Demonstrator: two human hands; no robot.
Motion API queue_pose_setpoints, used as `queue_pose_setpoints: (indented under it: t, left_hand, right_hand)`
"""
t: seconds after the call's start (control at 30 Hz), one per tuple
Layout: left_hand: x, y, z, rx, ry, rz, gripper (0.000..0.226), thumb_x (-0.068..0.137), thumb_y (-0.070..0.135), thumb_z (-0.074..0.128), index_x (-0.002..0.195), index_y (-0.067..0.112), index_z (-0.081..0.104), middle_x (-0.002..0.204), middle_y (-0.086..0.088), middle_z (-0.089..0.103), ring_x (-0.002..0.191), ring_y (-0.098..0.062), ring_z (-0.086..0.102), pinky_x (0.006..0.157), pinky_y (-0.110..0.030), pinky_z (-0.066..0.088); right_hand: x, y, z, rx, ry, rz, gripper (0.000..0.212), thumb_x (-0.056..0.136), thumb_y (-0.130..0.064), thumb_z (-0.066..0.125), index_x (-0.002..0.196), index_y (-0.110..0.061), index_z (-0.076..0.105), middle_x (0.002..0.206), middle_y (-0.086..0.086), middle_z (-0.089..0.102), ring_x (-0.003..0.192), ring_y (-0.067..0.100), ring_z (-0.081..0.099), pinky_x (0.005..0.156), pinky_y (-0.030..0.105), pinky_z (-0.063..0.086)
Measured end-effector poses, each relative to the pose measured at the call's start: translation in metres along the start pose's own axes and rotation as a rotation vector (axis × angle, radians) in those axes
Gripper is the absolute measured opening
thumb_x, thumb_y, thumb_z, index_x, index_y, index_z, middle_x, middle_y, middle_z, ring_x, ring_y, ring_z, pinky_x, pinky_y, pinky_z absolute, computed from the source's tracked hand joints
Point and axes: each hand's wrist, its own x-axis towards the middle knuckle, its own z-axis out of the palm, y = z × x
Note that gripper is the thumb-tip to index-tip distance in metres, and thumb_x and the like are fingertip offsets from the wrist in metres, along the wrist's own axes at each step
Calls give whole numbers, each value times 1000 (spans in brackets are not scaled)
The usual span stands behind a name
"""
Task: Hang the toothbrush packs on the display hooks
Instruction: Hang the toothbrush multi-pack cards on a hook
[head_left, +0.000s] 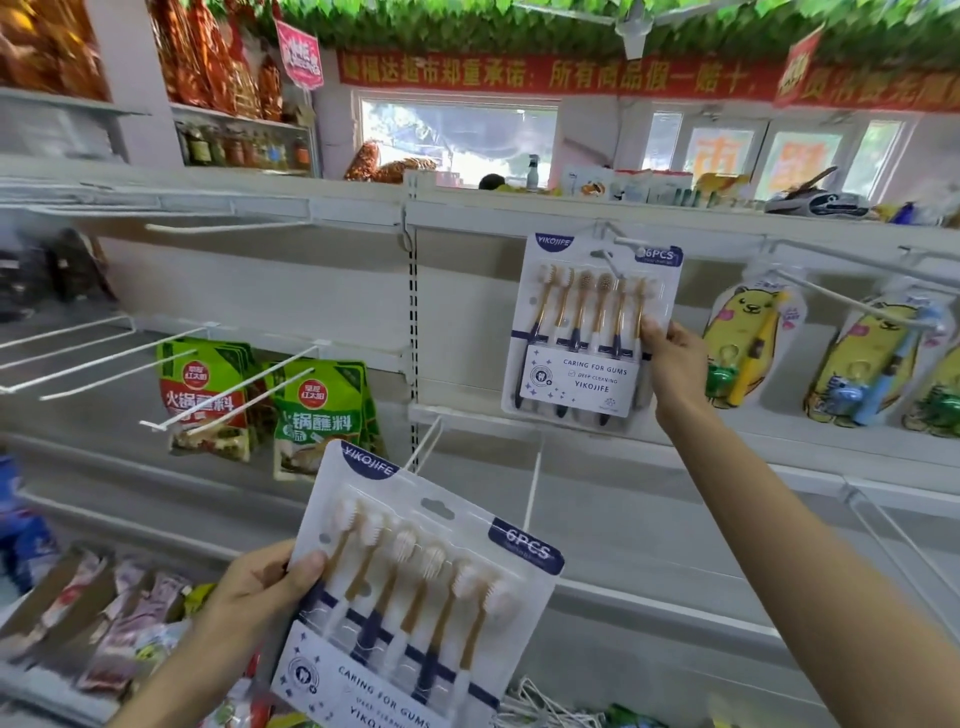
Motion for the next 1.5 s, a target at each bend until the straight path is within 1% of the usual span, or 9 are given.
queue_pose_setpoints:
  t: [0.13, 0.23, 0.37, 0.43, 0.53, 0.73, 1.0, 1.23, 1.5]
  left_hand:
    - [6, 9, 20, -44, 38, 40, 25, 82, 24, 70, 96, 6, 78, 103, -27, 73, 96, -42, 69, 97, -62, 45]
    - [9, 22, 42, 28, 20, 73, 28, 85, 18, 53, 90, 14, 80, 95, -21, 75, 85, -32, 73, 76, -40, 58]
    - [18, 33, 66, 43, -1, 170, 28, 80, 43, 68, 87, 19, 80, 88, -15, 77, 73, -19, 74, 58, -20, 55]
    - [22, 34, 76, 30, 16, 171, 48, 74, 54, 73, 89, 10, 78, 89, -14, 77, 73, -20, 74, 58, -20, 55]
    - [28, 32, 90, -19, 40, 163, 31, 86, 27, 57, 100, 5, 73, 93, -11, 78, 80, -20, 75, 62, -19, 56]
    - [40, 28, 118, 11, 45, 203, 25, 87, 26, 55, 92, 12, 75, 91, -6, 78, 83, -14, 74, 70, -18, 56]
    - [45, 26, 146, 136, -20, 218, 38, 94, 44, 54, 94, 11, 72, 95, -14, 75, 95, -34, 69, 85, -45, 53]
    - [40, 20, 141, 172, -178, 195, 53, 72, 52, 74, 113, 20, 67, 104, 9, 76, 95, -9, 72, 74, -14, 55]
    - [51, 29, 139, 100, -99, 220, 33, 74, 6, 72, 105, 16, 70, 96, 2, 78, 87, -16, 75, 66, -20, 58]
  right_hand:
    - [14, 7, -1, -19, 0, 30, 18, 100, -25, 56, 90, -19, 70, 98, 8, 75, 82, 15, 68, 74, 30, 51]
    - [17, 9, -3, -129, 35, 21, 23, 97, -33, 61, 79, -20, 66, 91, 10, 73, 85, 23, 66, 75, 35, 49]
    - [5, 6, -15, -318, 122, -128, 20, 91, -13, 67, 106, -15, 54, 103, 2, 61, 99, 21, 61, 85, 36, 53]
    - [-13, 1, -26, -320, 122, -251, 27, 91, -16, 66, 115, -15, 53, 114, 4, 59, 104, 18, 58, 94, 36, 51]
    - [-59, -10, -42, -191, -6, -286, 20, 100, -30, 58, 110, -13, 63, 105, 0, 68, 99, 11, 63, 91, 33, 53]
    - [-139, -36, -66, 52, -424, -152, 20, 93, -33, 62, 105, -18, 69, 99, -3, 77, 89, 16, 71, 72, 29, 58]
    - [-142, -49, -86, 130, -380, -44, 26, 85, -9, 70, 111, -10, 69, 104, 7, 77, 99, 23, 74, 81, 31, 60]
    - [-131, -68, -89, 166, -286, -118, 35, 81, -18, 71, 115, -10, 68, 104, 8, 77, 99, 26, 74, 86, 39, 61]
    - [-116, -84, -75, 173, -291, -214, 32, 82, -18, 70, 113, -12, 69, 104, 5, 77, 99, 24, 74, 89, 40, 60]
